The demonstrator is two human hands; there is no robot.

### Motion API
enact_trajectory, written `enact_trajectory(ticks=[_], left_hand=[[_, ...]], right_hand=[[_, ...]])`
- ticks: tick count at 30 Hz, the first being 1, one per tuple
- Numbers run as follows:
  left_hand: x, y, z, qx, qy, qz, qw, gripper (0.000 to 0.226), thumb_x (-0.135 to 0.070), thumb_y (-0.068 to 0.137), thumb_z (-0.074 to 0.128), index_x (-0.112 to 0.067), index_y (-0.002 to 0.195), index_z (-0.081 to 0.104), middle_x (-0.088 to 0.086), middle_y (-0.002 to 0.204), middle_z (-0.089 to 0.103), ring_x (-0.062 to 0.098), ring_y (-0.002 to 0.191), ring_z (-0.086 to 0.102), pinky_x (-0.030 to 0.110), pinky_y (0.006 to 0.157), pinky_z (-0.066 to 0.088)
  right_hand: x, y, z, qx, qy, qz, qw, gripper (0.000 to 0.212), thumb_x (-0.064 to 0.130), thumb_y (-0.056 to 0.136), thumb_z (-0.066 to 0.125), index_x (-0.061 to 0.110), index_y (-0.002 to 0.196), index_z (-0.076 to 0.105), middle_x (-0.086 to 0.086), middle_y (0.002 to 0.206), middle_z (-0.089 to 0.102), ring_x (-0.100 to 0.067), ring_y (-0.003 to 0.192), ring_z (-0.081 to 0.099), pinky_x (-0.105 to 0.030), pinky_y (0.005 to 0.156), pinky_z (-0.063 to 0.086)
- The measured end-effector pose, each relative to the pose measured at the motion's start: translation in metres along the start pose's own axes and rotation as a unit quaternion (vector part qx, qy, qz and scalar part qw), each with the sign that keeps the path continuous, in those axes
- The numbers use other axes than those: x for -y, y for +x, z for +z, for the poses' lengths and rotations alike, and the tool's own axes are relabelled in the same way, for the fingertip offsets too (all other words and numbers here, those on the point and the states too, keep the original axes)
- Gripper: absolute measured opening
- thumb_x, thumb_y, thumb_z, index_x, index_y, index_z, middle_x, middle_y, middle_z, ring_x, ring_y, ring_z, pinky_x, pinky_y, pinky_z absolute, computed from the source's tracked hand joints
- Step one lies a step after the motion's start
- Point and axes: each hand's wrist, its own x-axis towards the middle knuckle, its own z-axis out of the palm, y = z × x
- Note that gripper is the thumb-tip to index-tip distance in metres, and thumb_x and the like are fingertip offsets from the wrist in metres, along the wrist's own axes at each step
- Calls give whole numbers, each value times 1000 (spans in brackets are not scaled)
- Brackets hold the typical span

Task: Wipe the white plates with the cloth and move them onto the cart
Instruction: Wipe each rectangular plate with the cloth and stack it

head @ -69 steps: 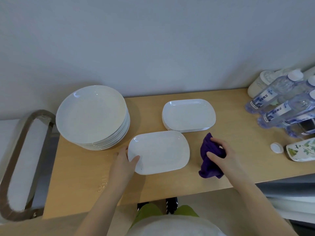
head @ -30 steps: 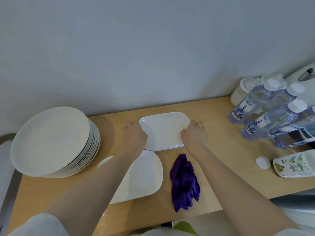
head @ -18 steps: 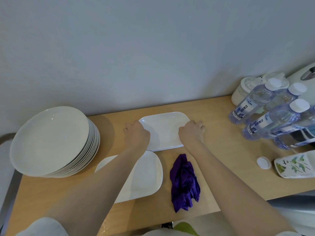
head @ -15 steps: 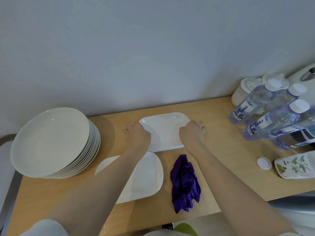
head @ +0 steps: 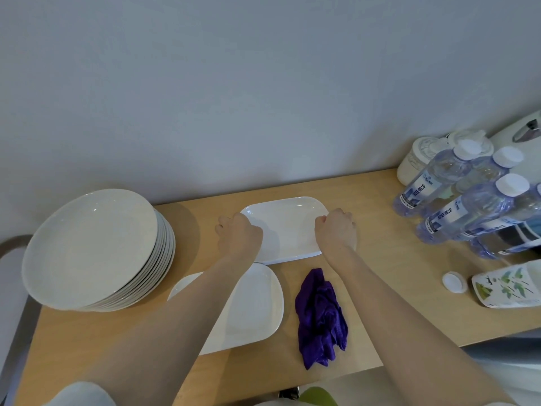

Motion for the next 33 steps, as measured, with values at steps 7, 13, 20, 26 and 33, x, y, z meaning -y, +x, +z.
enact_trajectory(ticks=[7,13,20,26,33], left_hand=[[0,3,0,11,-8,6,1000,32,-6,83,42,-2,113,53,14,124,42,31,113,38,33,74,35],[0,5,-1,19,-17,6,1000,30,-7,83,44,-3,112,53,14,122,41,31,111,38,33,73,36],[-13,6,-6,19,-15,26,999,32,-8,83,44,-2,113,53,16,121,41,33,112,40,33,75,39],[-22,13,-24,27,-17,54,998,18,-3,81,42,-2,95,53,22,115,51,37,110,47,36,79,45],[3,14,-46,5,-63,84,994,21,0,83,41,-2,99,54,11,94,53,27,87,47,32,66,39]], right_hand=[[1,0,-3,5,-1,9,1000,30,16,98,37,-5,115,49,-20,119,50,-35,104,53,-35,77,40],[2,3,-6,15,-8,20,1000,28,15,96,42,-5,115,47,-20,121,50,-36,102,57,-32,71,38],[9,8,-18,14,-36,0,999,30,10,98,41,-11,119,40,-21,122,51,-31,110,54,-28,78,41],[14,8,-35,25,-13,2,1000,30,11,96,43,-9,118,44,-22,122,54,-34,111,55,-31,75,40],[24,-14,-40,1,23,-25,999,29,15,95,39,-4,117,46,-19,120,49,-36,103,54,-34,69,39]])
